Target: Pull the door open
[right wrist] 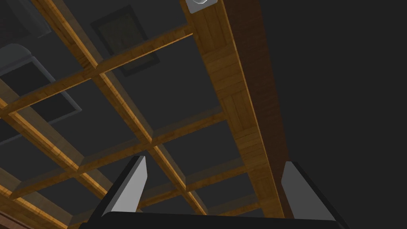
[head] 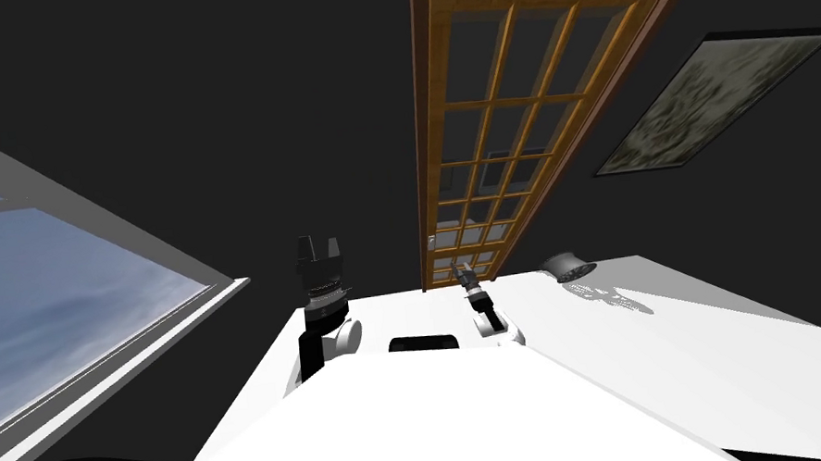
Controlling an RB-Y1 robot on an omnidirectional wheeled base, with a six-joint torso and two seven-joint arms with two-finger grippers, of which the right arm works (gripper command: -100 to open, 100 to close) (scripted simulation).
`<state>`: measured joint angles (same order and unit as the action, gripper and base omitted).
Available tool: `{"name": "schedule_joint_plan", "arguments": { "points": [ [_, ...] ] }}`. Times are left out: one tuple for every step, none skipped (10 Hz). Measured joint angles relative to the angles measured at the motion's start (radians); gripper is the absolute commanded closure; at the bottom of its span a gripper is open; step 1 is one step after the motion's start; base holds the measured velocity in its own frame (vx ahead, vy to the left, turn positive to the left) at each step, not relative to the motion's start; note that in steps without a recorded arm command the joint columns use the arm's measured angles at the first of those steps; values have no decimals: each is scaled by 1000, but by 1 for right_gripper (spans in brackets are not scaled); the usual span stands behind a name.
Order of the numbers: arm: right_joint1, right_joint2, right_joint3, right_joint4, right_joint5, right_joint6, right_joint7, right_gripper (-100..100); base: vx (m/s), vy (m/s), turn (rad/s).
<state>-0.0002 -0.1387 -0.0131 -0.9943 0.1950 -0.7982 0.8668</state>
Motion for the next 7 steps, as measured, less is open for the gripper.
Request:
{"name": "schedule_joint_plan", "arguments": {
  "points": [
    [-7,1,2,20,5,-5,17,-100,101,33,-32],
    [-14,0,3,39,10,-10,32,-100,105,28,-57],
    [-24,-1,4,63,14,-17,47,-100,102,16,-49],
    [-29,-2,5,81,18,-23,60,-100,95,17,-40],
    [-35,-2,7,99,23,-29,75,-100,105,26,-44],
    [-45,-2,7,126,27,-38,90,-100,108,31,-50],
    [-55,-4,8,151,30,-46,105,-100,98,33,-44]
  ]
}}
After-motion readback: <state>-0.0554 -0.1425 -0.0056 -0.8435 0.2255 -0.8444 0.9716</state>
